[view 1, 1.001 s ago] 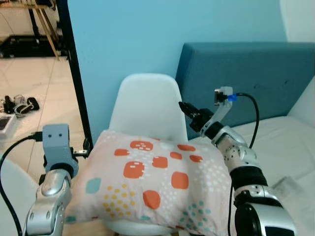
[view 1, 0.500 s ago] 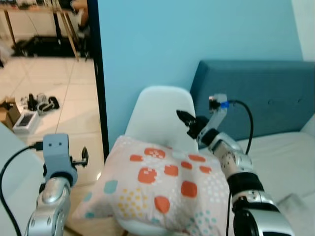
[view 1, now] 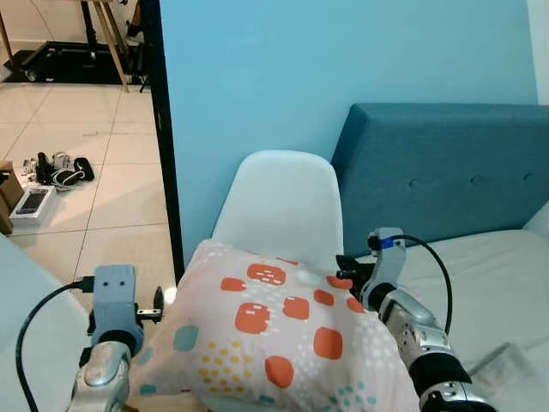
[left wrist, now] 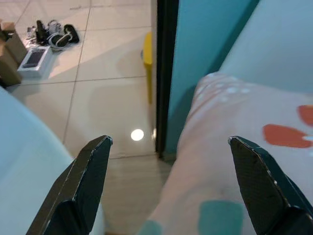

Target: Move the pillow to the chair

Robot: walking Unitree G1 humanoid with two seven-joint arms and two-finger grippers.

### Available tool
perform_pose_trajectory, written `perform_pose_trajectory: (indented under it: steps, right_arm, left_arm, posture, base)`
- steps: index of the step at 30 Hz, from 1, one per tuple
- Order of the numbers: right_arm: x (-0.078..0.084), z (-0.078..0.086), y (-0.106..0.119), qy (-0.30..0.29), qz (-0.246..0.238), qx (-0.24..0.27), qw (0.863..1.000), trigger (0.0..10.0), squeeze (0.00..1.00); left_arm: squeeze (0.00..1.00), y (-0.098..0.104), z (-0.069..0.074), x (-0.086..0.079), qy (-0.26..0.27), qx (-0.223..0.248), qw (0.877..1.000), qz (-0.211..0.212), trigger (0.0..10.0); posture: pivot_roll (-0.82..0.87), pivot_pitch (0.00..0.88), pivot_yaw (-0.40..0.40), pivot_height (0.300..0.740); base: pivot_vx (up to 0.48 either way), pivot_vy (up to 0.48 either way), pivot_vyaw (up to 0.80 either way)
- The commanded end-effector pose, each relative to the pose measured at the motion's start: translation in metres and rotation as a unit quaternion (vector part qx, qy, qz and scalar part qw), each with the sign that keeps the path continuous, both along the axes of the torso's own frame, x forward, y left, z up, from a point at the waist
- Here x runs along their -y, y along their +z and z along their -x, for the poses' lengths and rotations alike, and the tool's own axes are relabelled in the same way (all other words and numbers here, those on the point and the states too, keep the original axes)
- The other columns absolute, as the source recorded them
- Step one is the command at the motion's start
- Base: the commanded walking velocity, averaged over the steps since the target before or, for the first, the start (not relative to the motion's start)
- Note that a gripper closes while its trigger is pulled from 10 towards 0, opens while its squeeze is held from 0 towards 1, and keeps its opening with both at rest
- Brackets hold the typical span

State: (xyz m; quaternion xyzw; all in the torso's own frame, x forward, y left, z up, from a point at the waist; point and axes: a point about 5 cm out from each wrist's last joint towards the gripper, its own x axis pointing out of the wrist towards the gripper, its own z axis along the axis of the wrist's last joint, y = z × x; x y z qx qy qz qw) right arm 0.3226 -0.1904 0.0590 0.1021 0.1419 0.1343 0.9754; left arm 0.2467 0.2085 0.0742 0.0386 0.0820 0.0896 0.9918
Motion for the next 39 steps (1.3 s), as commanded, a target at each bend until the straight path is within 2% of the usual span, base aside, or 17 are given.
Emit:
perform_pose_trajectory:
  steps: [1, 8, 15, 27, 32, 39]
  right_arm:
    - [0.001, 0.012, -0.016, -0.006, 0.010, -0.028, 1.000, 10.0, 0.00]
    - [0.002, 0.013, -0.021, -0.035, -0.001, -0.043, 0.998, 10.0, 0.00]
    - [0.008, 0.002, -0.012, -0.051, -0.006, -0.027, 0.998, 10.0, 0.00]
    - [0.008, -0.005, -0.004, -0.052, -0.002, -0.015, 0.999, 10.0, 0.00]
    - [0.016, -0.009, 0.002, -0.064, 0.013, -0.011, 0.998, 10.0, 0.00]
    - [0.018, -0.013, 0.009, -0.072, 0.018, -0.002, 0.997, 10.0, 0.00]
  left_arm:
    - [0.00, -0.007, 0.004, 0.004, -0.008, -0.008, 1.000, 0.002, 10.0]
    - [0.00, -0.003, -0.001, 0.003, -0.009, 0.006, 1.000, 0.003, 10.0]
    - [0.00, -0.004, -0.002, -0.001, 0.000, 0.000, 1.000, 0.009, 10.0]
    - [0.00, -0.007, 0.001, -0.003, -0.005, -0.003, 1.000, -0.005, 10.0]
    - [0.00, -0.004, 0.001, -0.003, -0.014, 0.004, 1.000, -0.009, 10.0]
    - [0.00, -0.006, 0.000, -0.004, -0.017, 0.002, 1.000, -0.007, 10.0]
  posture:
    - [0.02, 0.000, -0.122, 0.740]
    - [0.02, 0.000, -0.117, 0.740]
    - [0.03, 0.000, -0.119, 0.740]
    - [0.03, 0.000, -0.122, 0.740]
    - [0.03, 0.000, -0.123, 0.740]
    - [0.03, 0.000, -0.123, 0.740]
  base:
    - [0.000, 0.000, 0.00]
    - [0.000, 0.000, -0.57]
    - [0.000, 0.000, -0.80]
    - [0.000, 0.000, -0.80]
    - [0.000, 0.000, -0.80]
    - [0.000, 0.000, -0.80]
